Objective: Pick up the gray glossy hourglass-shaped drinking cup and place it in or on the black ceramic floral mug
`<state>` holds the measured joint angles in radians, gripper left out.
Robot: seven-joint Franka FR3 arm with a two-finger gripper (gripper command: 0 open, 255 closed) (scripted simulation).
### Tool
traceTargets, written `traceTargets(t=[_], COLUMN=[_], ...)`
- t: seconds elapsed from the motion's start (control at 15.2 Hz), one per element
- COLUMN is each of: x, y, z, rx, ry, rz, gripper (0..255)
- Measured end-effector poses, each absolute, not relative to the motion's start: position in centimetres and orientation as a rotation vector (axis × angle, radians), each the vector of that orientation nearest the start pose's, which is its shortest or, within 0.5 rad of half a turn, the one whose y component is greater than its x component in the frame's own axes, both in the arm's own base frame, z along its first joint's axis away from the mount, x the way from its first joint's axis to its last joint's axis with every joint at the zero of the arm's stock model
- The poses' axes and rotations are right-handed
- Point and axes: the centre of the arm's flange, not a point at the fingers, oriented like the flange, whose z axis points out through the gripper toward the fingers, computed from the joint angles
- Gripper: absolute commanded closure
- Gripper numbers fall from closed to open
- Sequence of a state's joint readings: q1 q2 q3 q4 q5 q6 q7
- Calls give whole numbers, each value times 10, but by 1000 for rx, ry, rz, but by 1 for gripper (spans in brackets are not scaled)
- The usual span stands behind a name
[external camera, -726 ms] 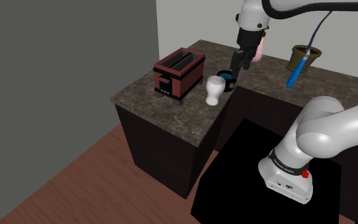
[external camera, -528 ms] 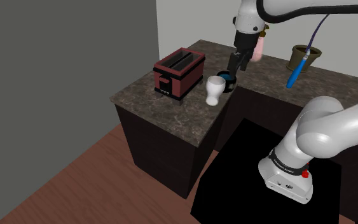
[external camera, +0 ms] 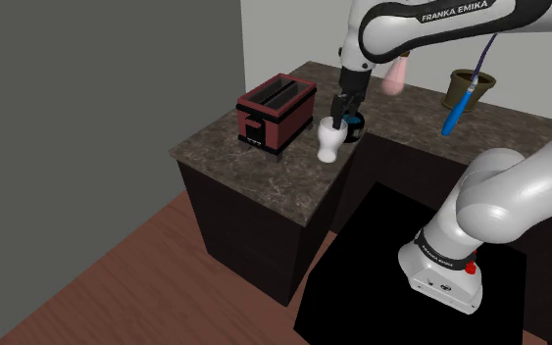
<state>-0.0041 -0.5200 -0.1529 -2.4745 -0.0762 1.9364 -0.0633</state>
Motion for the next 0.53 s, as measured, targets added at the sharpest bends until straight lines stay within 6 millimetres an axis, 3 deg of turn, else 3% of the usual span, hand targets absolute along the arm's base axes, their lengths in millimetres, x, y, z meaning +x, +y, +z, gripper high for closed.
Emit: traceTargets(t=[0.4, 0.53], x=[435, 440], y=[-95, -101], z=[418, 407], rx=[-3115, -3113], ry=[54, 52], rz=[-7, -14], gripper=[0, 0])
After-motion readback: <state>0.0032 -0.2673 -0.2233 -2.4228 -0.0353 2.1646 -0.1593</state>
